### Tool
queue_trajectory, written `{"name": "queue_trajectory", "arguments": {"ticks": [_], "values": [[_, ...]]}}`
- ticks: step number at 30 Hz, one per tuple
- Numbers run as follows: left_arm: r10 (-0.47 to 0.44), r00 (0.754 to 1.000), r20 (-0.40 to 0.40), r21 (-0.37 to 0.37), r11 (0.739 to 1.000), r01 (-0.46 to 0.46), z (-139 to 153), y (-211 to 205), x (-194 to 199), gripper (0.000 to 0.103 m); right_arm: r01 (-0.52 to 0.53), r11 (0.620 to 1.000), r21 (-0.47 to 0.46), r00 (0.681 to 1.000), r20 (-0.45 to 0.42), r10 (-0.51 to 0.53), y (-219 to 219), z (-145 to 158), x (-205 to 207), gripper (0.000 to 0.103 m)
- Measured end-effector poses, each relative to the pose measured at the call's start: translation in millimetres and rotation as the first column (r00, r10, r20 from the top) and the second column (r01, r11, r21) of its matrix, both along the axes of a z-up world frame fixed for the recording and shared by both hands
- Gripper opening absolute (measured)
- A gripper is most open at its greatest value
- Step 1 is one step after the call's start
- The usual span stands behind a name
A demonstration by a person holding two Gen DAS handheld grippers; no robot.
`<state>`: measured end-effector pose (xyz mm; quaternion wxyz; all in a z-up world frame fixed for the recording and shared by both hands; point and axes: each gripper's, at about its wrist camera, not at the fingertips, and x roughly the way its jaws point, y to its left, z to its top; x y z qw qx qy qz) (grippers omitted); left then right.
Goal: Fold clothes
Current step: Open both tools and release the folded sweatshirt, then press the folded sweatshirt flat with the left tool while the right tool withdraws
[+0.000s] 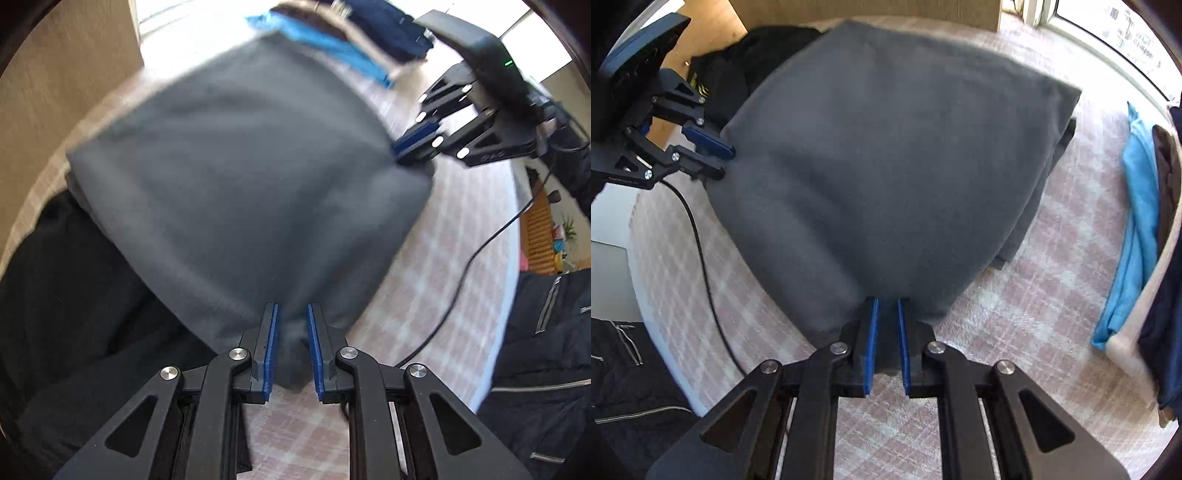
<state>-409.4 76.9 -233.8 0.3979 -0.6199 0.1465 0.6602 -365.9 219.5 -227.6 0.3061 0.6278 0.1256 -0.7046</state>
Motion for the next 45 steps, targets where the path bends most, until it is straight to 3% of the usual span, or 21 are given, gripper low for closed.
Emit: {"name": "queue_trajectory", "arguments": {"ticks": [1, 4, 6, 8, 12, 19, 24, 27, 30, 31, 34, 36, 38, 41, 45], "values": [[0.026, 0.999, 0.028, 0.013, 1.000, -0.026, 0.8, -5.1, -3.9, 0.016, 0.002, 1.000, -0.004, 1.000, -0.004, -0.002, 3.3, 3.9, 1.6, 0.011], [0.032, 0.998, -0.047, -0.008, 0.999, -0.032, 29.9, -7.5, -5.1, 0.012, 0.088, 0.993, -0.076, 0.995, -0.038, -0.091, 37.5, 35.4, 5.9, 0.011], [-0.037, 0.993, -0.113, -0.022, 0.999, 0.035, 55.3, 10.7, -0.7, 0.012, 0.151, 0.984, -0.091, 0.982, -0.105, -0.160, 64.1, 51.1, 15.7, 0.011], [-0.114, 0.978, -0.172, -0.048, 0.993, 0.108, 77.0, 37.0, 1.7, 0.014, 0.166, 0.978, -0.125, 0.979, -0.101, -0.179, 80.1, 48.6, 24.4, 0.011], [-0.216, 0.964, -0.155, -0.110, 0.974, 0.200, 57.1, 89.8, -14.5, 0.018, 0.165, 0.960, -0.226, 0.984, -0.025, -0.175, 99.0, 22.0, 36.5, 0.011], [-0.381, 0.919, -0.102, -0.213, 0.911, 0.354, 17.2, 182.3, -44.7, 0.018, 0.157, 0.937, -0.313, 0.983, -0.043, -0.179, 102.5, 3.5, 22.1, 0.011], [-0.305, 0.951, -0.042, -0.170, 0.940, 0.294, 5.2, 170.7, -68.0, 0.015, 0.082, 0.943, -0.323, 0.993, -0.052, -0.104, 93.5, 5.0, 6.5, 0.010], [-0.303, 0.949, -0.083, -0.139, 0.947, 0.290, 25.3, 173.4, -62.4, 0.013, 0.055, 0.957, -0.286, 0.996, -0.051, -0.072, 90.2, 1.3, -5.6, 0.010], [-0.338, 0.932, -0.132, -0.091, 0.940, 0.328, 45.1, 183.1, -52.9, 0.022, 0.040, 0.950, -0.311, 0.999, -0.023, -0.050, 94.2, 0.7, -12.9, 0.010], [-0.356, 0.923, -0.147, -0.110, 0.933, 0.343, 44.0, 186.3, -51.5, 0.025, 0.020, 0.943, -0.331, 1.000, -0.014, -0.026, 93.5, 2.3, -12.5, 0.010], [-0.315, 0.942, -0.116, -0.160, 0.942, 0.295, 22.5, 182.2, -65.8, 0.022, -0.025, 0.891, -0.454, 0.999, 0.024, 0.041, 97.1, 14.3, -11.2, 0.010], [-0.294, 0.951, -0.099, -0.170, 0.946, 0.275, 11.5, 178.3, -72.7, 0.022, -0.005, 0.852, -0.523, 0.999, 0.038, 0.029, 106.8, 23.4, -16.4, 0.010], [-0.291, 0.952, -0.092, -0.153, 0.949, 0.275, 7.9, 174.8, -74.1, 0.022, 0.006, 0.880, -0.475, 1.000, 0.023, 0.005, 108.6, 20.7, -25.7, 0.010], [-0.305, 0.947, -0.096, -0.162, 0.944, 0.287, 7.7, 174.6, -70.5, 0.022, -0.026, 0.901, -0.434, 0.997, 0.051, 0.053, 104.6, 11.0, -29.7, 0.010], [-0.308, 0.947, -0.094, -0.160, 0.943, 0.291, 5.4, 171.9, -68.2, 0.024, -0.145, 0.888, -0.436, 0.978, 0.073, 0.196, 93.0, 14.8, -22.0, 0.010]]}}
